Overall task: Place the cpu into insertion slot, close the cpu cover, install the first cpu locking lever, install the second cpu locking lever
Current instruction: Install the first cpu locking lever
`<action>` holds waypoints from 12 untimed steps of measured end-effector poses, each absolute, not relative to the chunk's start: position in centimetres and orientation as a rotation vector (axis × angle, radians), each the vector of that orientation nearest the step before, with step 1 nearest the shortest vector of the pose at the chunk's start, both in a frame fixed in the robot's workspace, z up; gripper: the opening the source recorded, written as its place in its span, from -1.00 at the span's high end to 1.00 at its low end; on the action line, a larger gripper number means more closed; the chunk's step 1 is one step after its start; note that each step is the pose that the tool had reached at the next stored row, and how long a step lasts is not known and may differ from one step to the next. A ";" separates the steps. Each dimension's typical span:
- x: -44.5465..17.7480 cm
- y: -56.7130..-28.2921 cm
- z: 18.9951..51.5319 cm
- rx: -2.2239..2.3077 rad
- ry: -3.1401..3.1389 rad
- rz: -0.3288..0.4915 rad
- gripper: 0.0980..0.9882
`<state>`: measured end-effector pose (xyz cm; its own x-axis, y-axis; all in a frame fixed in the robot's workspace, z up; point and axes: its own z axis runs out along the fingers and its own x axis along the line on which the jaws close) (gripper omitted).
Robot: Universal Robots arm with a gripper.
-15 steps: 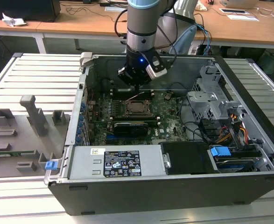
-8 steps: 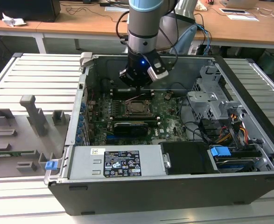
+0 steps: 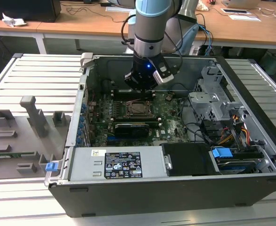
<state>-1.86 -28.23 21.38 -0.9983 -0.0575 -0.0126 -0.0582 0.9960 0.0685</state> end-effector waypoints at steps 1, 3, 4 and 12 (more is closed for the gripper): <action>-1.8 -28.2 21.3 -0.091 3.128 0.108 0.98; -1.7 -28.2 21.1 -0.091 3.128 0.108 0.98; -1.7 -28.2 21.0 -0.091 3.128 0.107 0.98; -1.7 -28.2 20.5 -0.091 3.128 0.100 0.98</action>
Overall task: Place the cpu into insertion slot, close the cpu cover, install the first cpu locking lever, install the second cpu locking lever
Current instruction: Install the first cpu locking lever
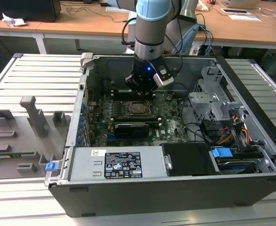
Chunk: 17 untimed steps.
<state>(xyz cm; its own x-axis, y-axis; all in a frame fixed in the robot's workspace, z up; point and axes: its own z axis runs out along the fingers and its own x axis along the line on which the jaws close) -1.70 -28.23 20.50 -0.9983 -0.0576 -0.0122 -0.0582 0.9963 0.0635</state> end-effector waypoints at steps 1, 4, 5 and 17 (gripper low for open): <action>-1.7 -28.2 20.5 -0.091 3.128 0.099 0.98; -1.7 -28.2 20.4 -0.091 3.129 0.097 0.98; -1.7 -28.2 20.4 -0.091 3.129 0.096 0.98; -1.6 -28.4 21.0 -0.091 3.129 0.092 0.98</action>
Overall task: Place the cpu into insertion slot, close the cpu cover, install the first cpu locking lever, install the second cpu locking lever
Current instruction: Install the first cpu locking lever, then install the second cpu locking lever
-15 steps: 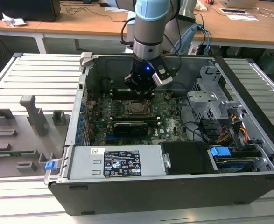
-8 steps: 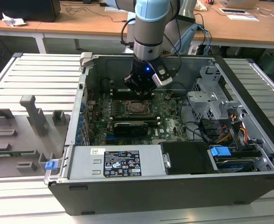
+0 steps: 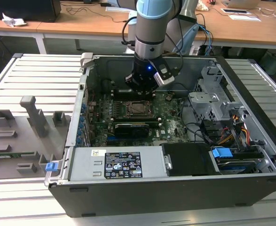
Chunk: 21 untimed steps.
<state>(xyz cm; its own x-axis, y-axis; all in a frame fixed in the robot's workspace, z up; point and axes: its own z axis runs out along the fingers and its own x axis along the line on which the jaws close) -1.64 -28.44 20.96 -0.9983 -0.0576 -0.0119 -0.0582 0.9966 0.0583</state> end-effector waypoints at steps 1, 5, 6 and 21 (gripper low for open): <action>-1.6 -28.5 21.0 -0.091 3.129 0.092 0.98; -1.6 -28.7 21.0 -0.091 3.129 0.092 0.98; -1.6 -28.7 21.0 -0.091 3.129 0.092 0.98; -1.6 -29.9 21.0 -0.091 3.129 0.092 0.98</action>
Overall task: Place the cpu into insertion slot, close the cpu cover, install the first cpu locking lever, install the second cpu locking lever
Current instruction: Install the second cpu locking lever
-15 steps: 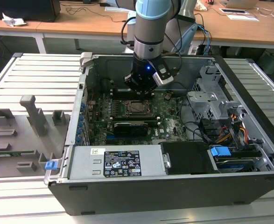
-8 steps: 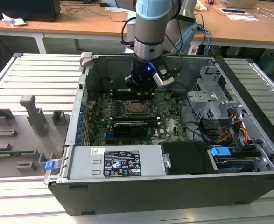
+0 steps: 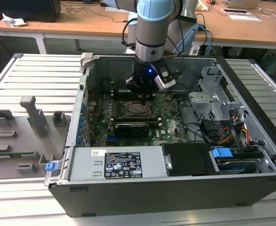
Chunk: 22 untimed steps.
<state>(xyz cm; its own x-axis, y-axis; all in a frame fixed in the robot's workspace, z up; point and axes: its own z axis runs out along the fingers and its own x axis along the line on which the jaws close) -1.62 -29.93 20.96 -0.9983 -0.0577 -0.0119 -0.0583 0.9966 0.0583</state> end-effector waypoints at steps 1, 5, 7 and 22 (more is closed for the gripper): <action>-1.6 -30.0 21.0 -0.091 3.129 0.092 0.98; -1.6 -30.0 23.0 -0.091 3.129 0.092 0.98; -1.6 -30.0 23.9 -0.091 3.129 0.092 0.98; -1.6 -35.2 23.0 -0.092 3.147 0.119 0.98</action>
